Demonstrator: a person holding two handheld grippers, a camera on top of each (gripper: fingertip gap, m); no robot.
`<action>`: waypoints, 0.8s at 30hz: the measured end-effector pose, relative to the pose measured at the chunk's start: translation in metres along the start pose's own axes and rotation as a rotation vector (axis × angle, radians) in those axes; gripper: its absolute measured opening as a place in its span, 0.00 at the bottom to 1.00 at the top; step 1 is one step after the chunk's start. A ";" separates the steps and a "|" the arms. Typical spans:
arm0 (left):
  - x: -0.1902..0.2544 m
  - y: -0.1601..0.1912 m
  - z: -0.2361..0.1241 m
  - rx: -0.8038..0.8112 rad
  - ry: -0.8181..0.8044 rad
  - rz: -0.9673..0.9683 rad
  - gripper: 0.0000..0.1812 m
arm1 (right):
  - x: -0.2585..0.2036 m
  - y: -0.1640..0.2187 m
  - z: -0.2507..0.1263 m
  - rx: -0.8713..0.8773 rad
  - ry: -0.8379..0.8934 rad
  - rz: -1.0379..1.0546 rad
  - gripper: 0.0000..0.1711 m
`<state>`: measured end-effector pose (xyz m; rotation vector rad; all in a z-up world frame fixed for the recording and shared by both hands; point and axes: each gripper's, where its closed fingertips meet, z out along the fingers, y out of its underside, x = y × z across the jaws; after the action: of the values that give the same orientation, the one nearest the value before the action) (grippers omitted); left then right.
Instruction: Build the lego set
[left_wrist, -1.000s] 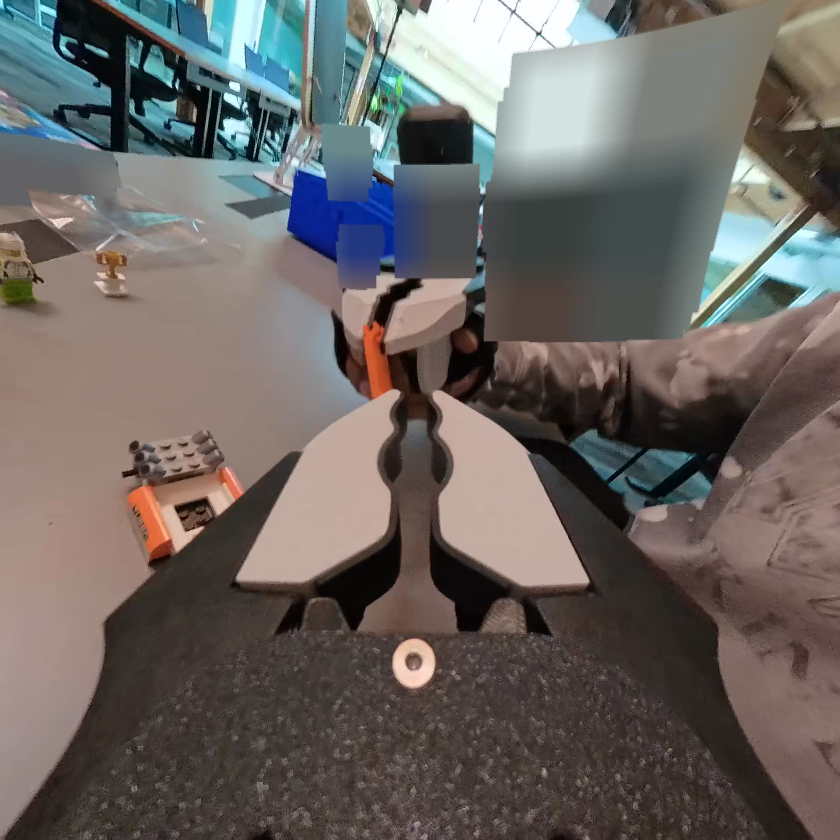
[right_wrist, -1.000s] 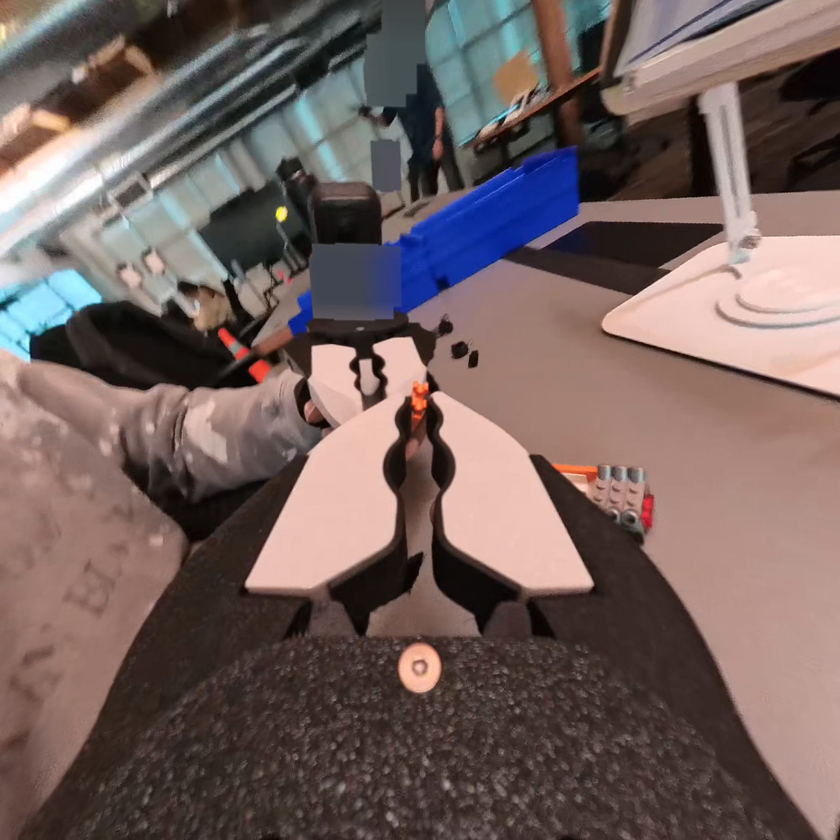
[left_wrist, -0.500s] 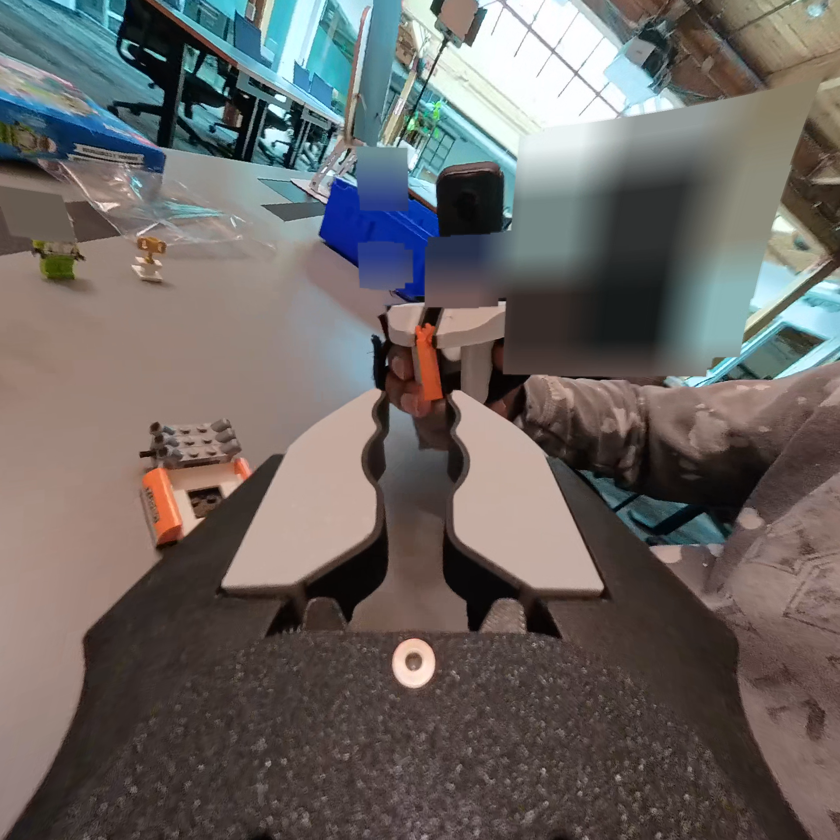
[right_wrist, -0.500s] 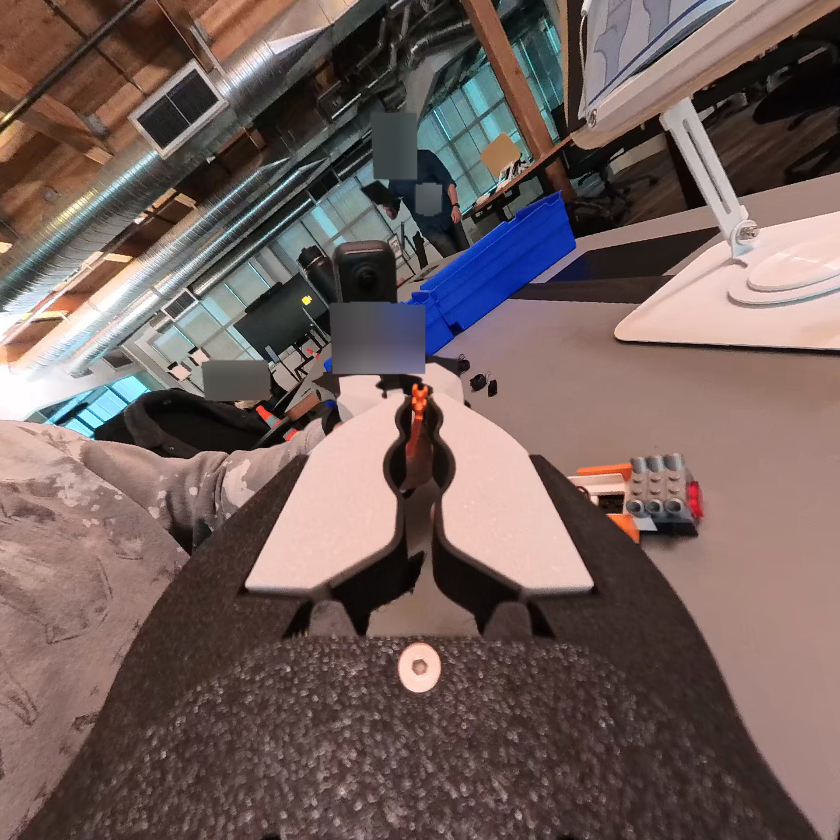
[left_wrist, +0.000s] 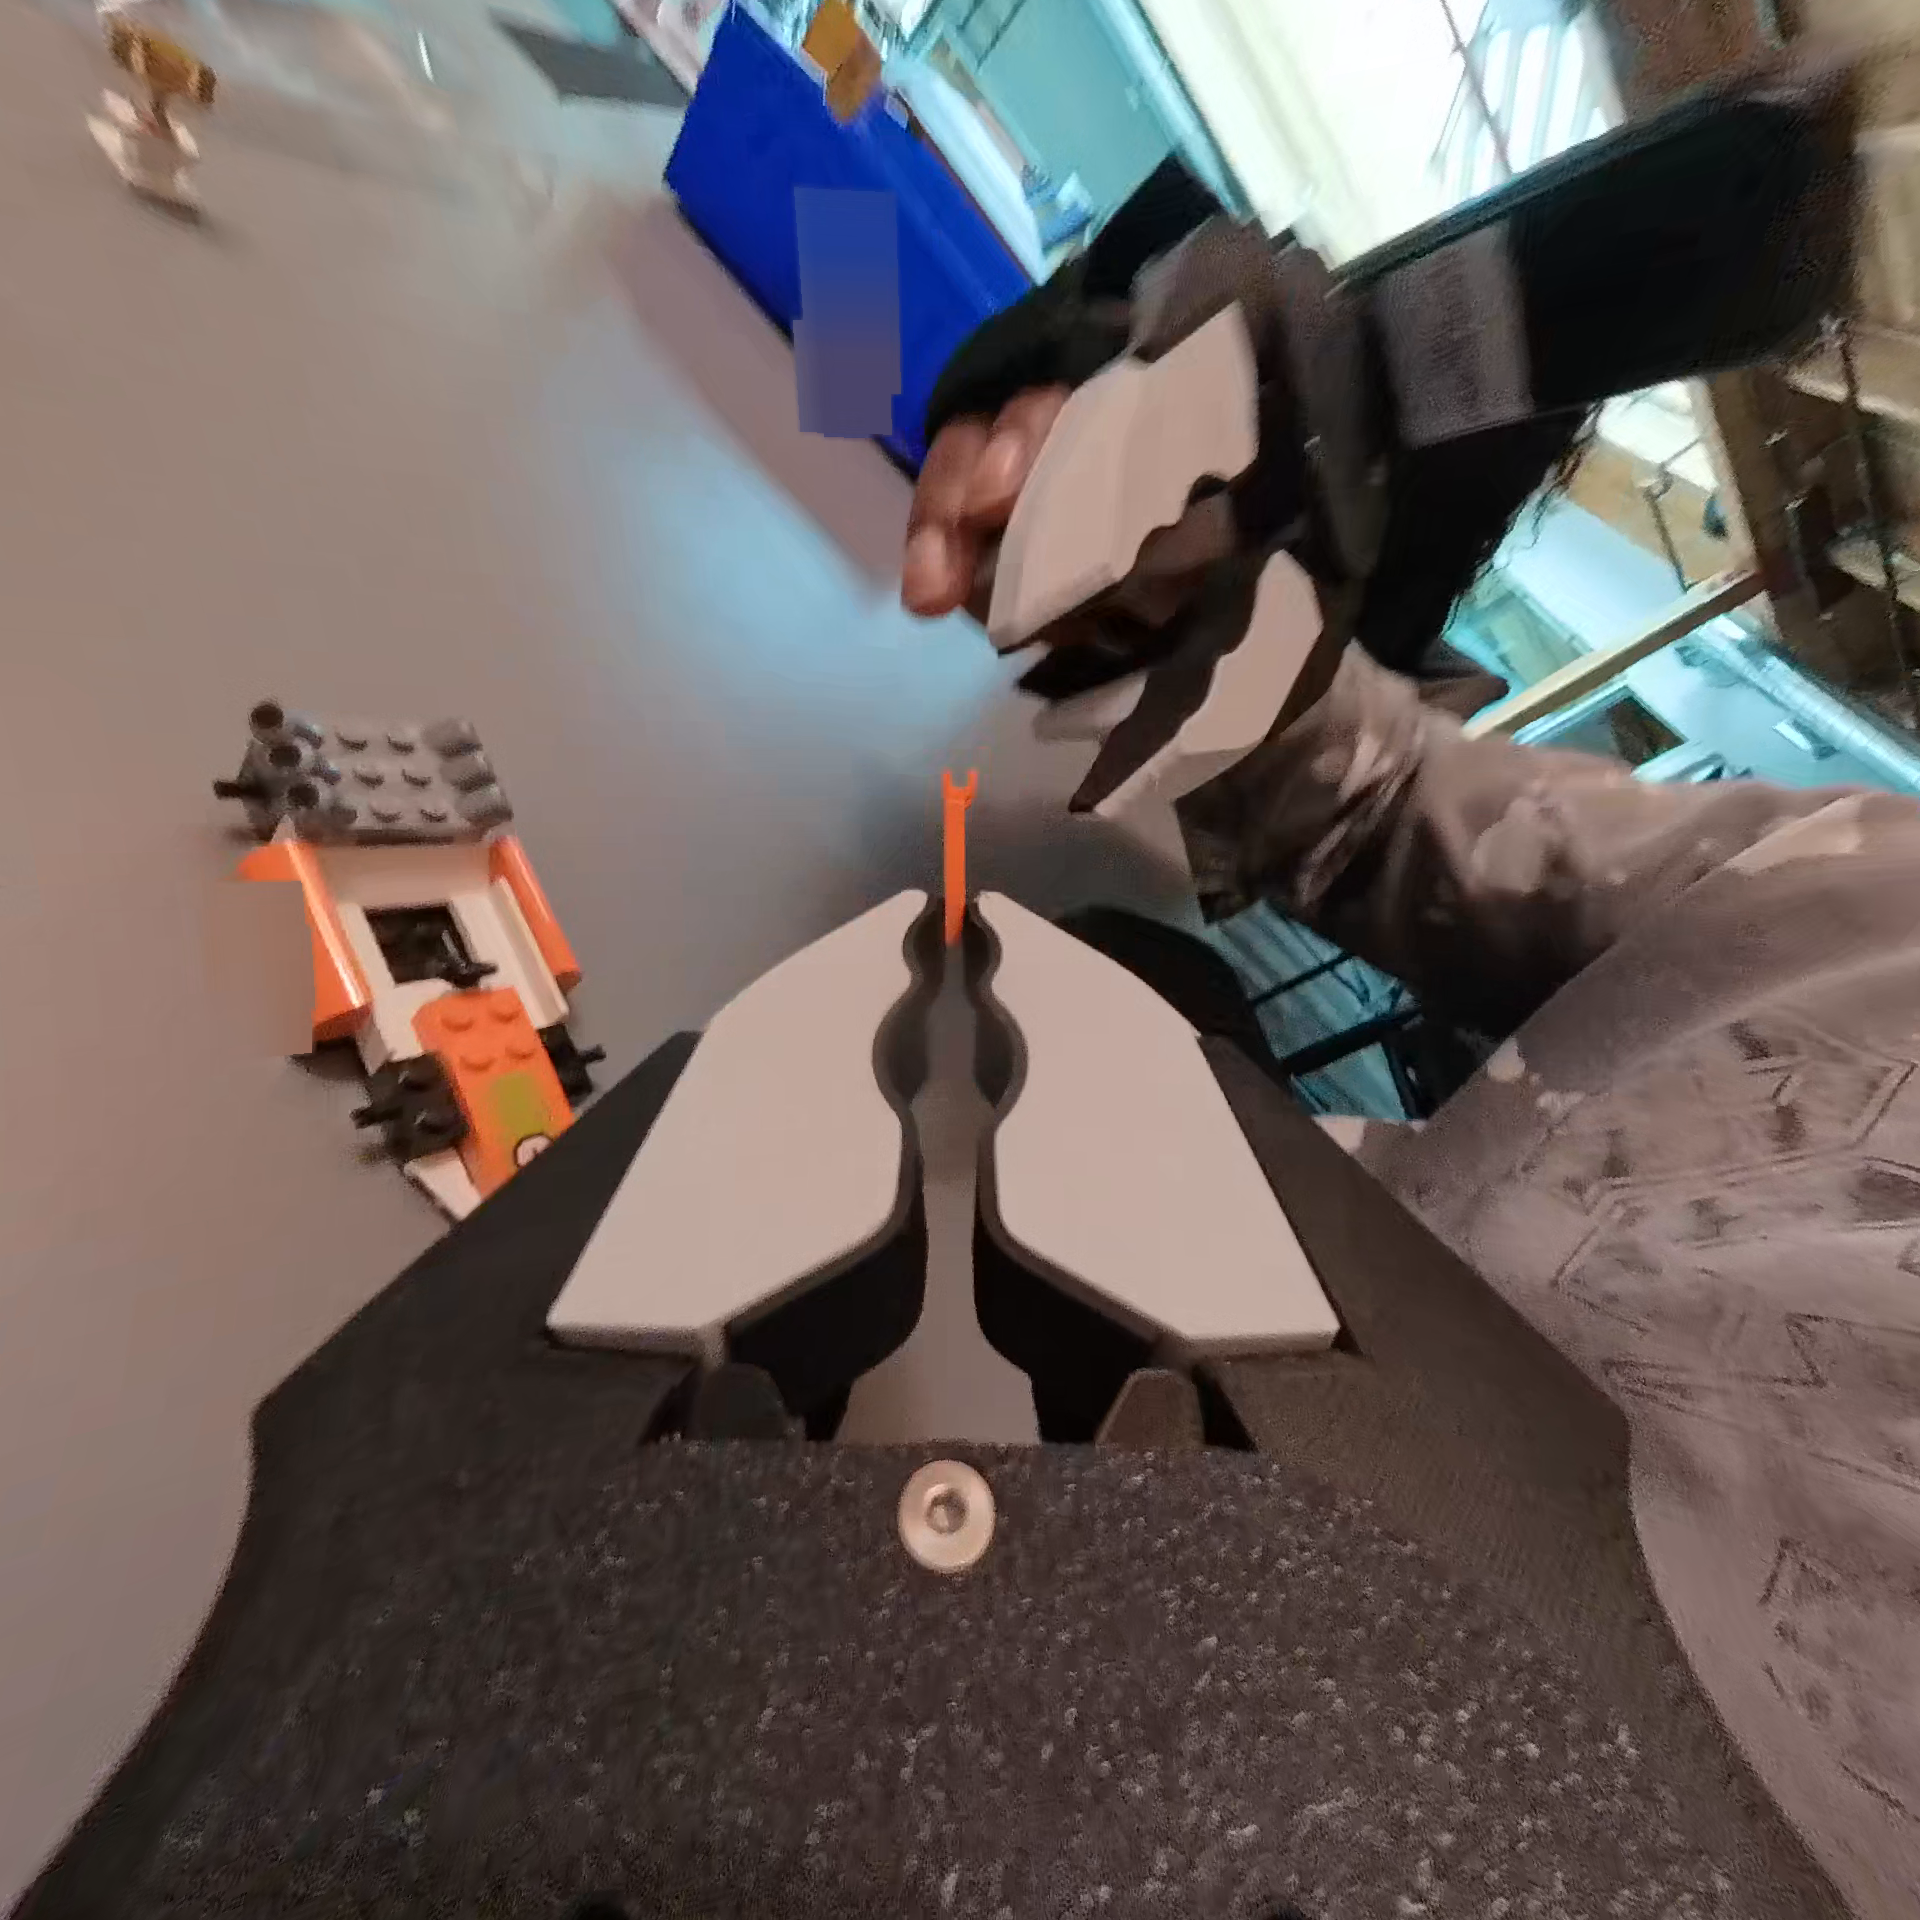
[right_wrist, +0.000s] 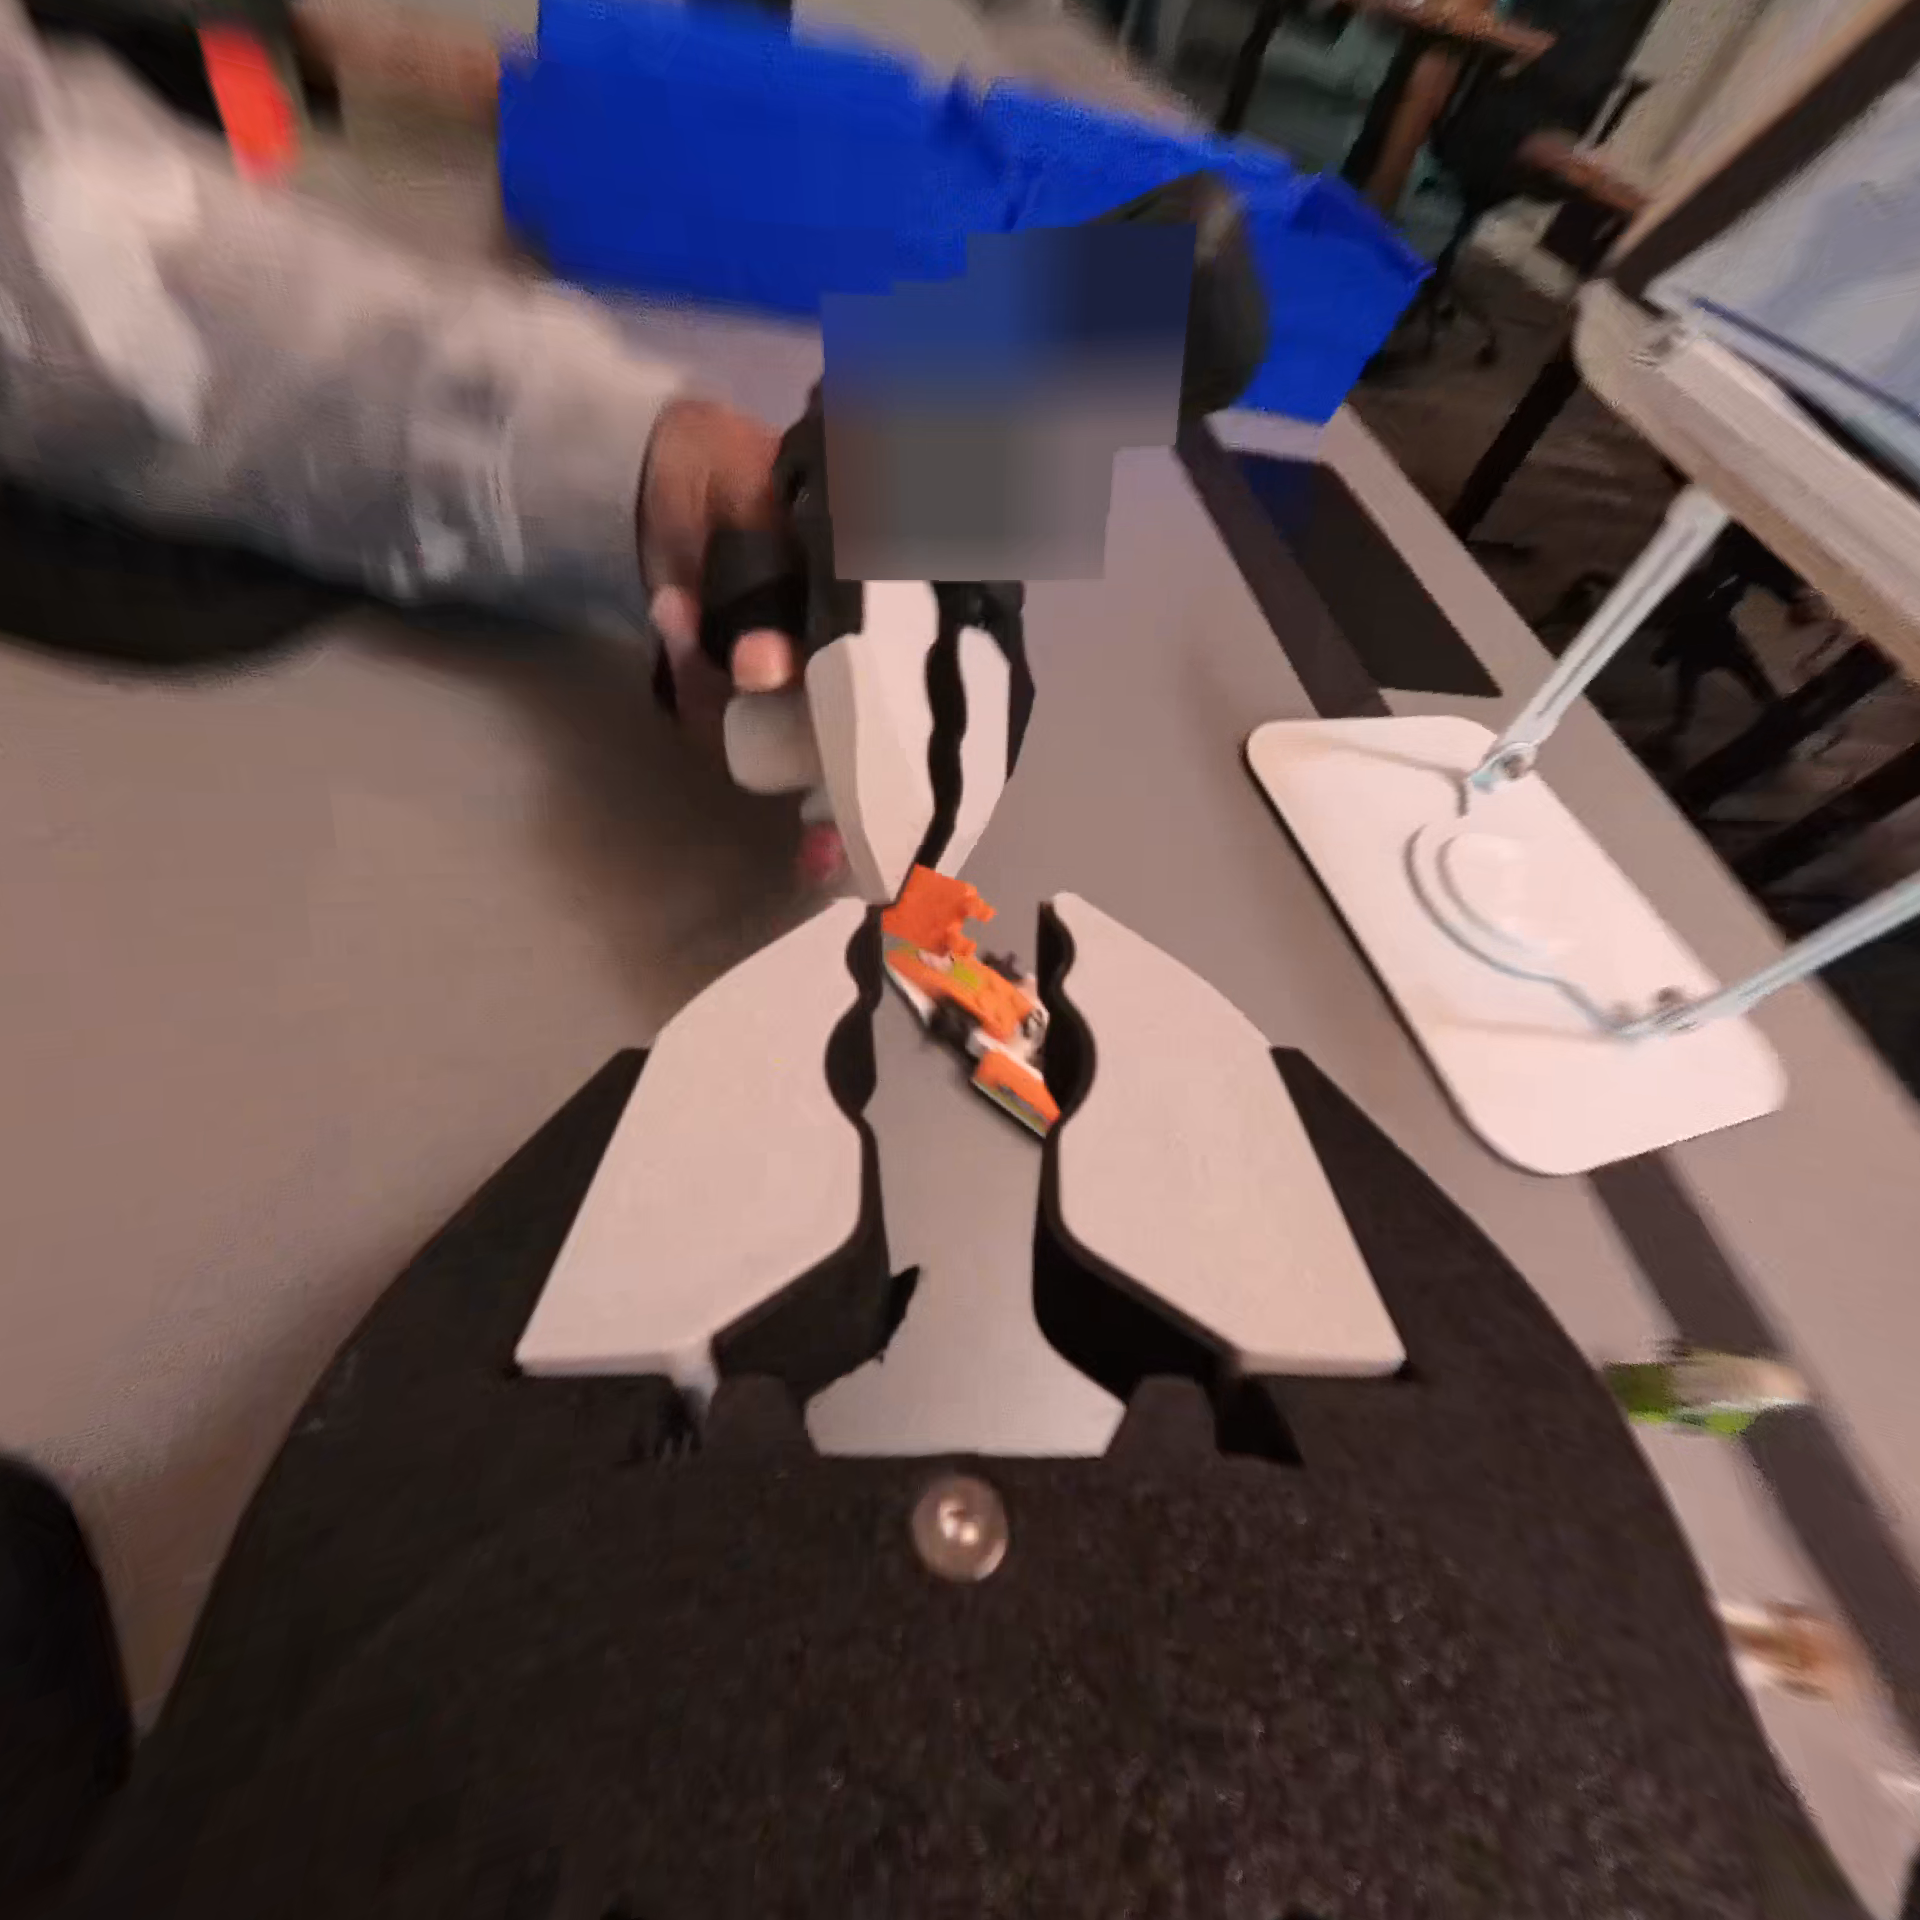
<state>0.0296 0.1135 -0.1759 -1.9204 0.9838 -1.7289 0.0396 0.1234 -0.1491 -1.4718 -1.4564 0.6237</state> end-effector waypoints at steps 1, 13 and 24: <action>-0.002 0.004 0.002 -0.032 -0.009 -0.006 0.02 | -0.001 0.004 0.002 -0.085 -0.010 -0.104 0.18; -0.011 0.015 0.010 -0.124 -0.036 -0.070 0.02 | -0.014 0.039 0.027 -0.474 -0.101 -0.690 0.10; -0.099 0.014 -0.006 -0.312 -0.741 0.352 0.40 | 0.033 0.066 0.003 -0.479 -0.026 -0.401 0.10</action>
<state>0.0205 0.1753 -0.2545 -2.1445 1.2184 -0.6025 0.0741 0.1657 -0.1989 -1.4559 -1.9445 0.0444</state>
